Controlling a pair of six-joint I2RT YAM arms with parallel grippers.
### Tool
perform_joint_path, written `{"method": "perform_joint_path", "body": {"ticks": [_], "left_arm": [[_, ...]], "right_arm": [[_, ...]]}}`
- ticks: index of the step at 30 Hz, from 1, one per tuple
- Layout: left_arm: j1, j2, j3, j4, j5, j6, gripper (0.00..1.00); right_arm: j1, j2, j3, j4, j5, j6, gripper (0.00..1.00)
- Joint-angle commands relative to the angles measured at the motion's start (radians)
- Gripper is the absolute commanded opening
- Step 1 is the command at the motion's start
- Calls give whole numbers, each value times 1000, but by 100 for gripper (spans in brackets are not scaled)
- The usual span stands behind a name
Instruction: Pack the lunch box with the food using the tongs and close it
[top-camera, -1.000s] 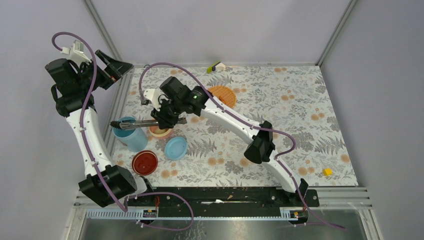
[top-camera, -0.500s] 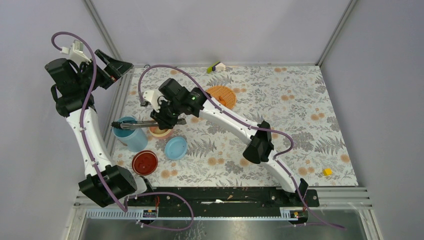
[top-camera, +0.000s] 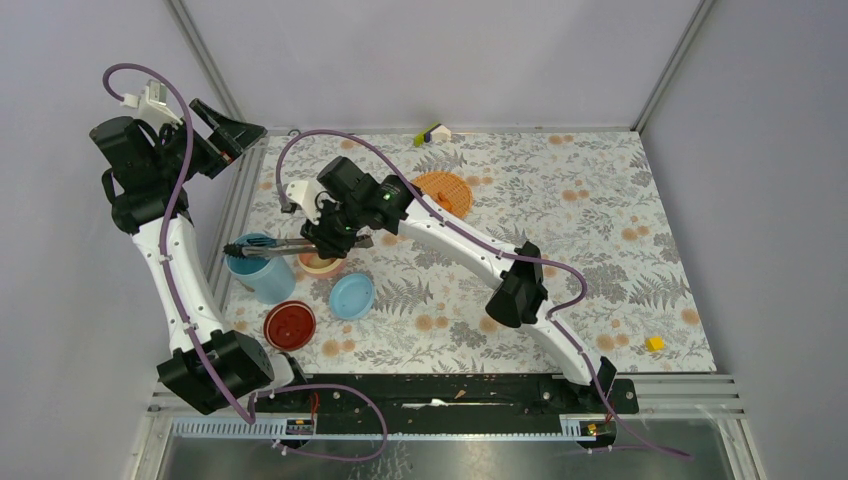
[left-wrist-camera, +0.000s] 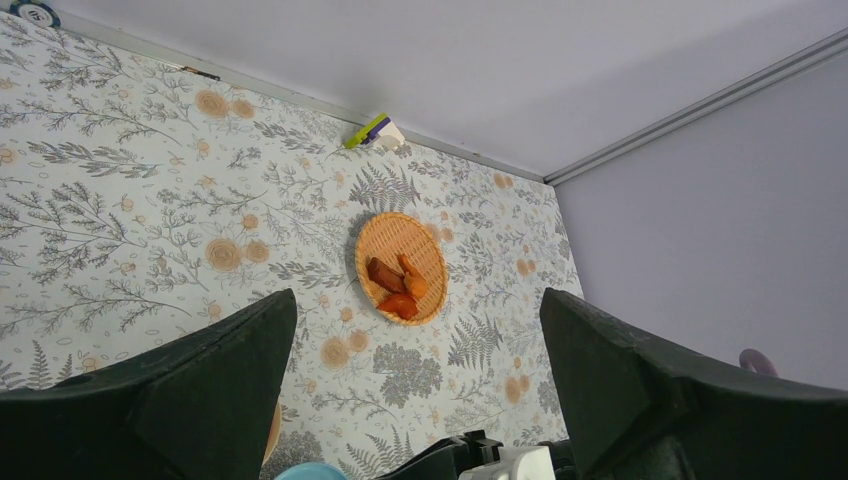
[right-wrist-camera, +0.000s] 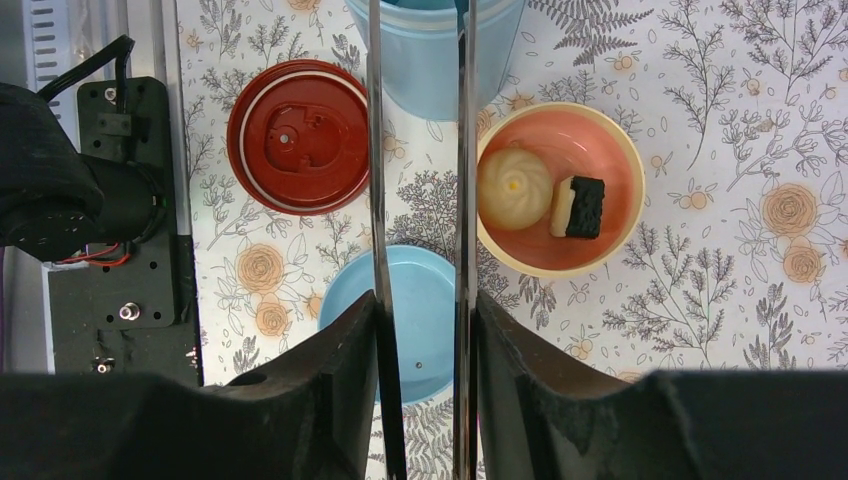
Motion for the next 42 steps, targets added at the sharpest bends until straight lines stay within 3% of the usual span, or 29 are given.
{"method": "perform_joint_path", "body": {"ticks": [1, 18, 25, 42], "left_arm": [[-1, -23, 23, 60, 13, -9, 99], [-1, -26, 22, 60, 7, -8, 99], [0, -27, 21, 56, 4, -10, 99], [0, -11, 21, 57, 12, -11, 99]], "right_arm": [[13, -19, 17, 43, 8, -13, 44], [2, -85, 9, 43, 37, -2, 48], [-82, -136, -26, 43, 0, 39, 49], [-417, -424, -495, 76, 32, -10, 52]]}}
